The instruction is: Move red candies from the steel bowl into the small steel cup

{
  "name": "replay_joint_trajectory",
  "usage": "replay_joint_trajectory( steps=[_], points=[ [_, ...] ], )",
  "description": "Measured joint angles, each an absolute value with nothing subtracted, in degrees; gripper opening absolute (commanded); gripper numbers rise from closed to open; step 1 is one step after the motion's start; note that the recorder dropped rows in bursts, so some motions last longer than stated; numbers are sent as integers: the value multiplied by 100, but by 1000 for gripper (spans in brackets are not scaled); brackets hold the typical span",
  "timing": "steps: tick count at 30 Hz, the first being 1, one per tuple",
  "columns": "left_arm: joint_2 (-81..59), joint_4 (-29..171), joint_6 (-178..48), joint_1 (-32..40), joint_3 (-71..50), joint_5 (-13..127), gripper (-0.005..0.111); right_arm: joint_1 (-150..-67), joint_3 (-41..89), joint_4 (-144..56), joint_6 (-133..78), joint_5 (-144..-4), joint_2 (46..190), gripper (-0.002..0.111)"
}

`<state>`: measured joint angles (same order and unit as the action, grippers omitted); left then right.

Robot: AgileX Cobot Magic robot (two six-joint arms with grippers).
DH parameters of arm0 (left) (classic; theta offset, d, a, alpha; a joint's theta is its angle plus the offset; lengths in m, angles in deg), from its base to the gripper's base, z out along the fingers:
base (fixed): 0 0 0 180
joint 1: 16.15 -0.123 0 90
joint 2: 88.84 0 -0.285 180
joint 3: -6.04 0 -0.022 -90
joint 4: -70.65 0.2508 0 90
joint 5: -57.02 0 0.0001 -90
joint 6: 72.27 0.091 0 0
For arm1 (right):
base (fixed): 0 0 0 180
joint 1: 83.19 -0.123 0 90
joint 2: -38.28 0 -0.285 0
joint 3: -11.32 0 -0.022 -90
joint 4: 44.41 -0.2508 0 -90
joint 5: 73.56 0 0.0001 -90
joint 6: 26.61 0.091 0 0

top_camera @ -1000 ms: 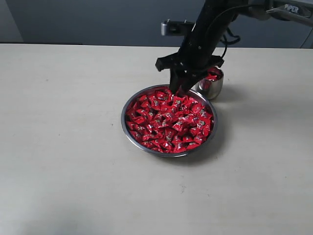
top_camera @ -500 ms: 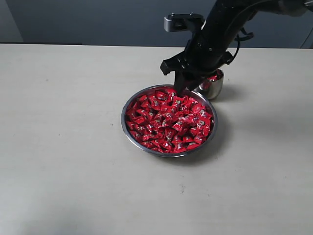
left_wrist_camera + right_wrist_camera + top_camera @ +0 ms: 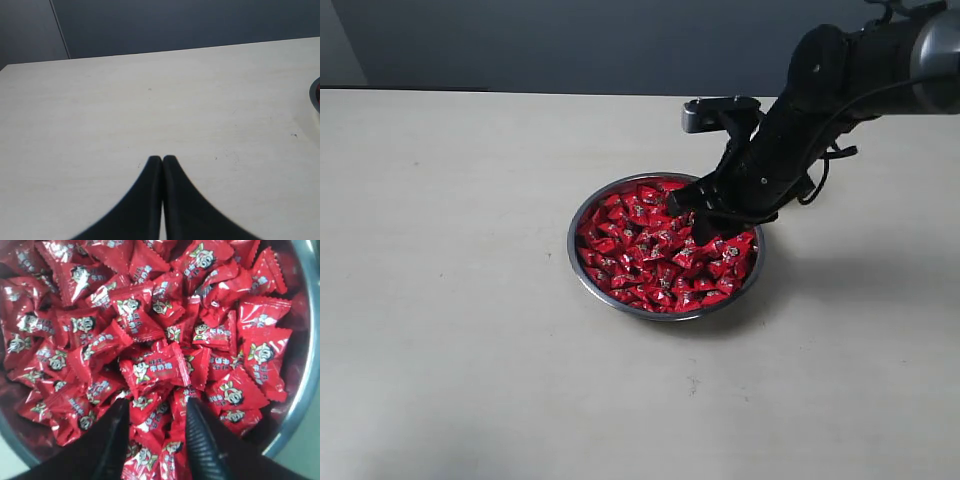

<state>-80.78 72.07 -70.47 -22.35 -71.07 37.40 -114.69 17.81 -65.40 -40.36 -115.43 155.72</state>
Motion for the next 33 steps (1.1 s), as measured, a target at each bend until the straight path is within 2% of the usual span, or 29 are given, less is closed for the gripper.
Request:
replay_joint_trajectory(
  steps=[16, 33],
  points=[
    [-8078, 7207, -7047, -2235, -7107, 3740, 0, -11469, 1781, -7505, -3270, -11122, 16002, 37],
    [-8078, 7207, -7047, -2235, -7107, 3740, 0, -11469, 1781, -7613, -3195, -11575, 15725, 37]
  ],
)
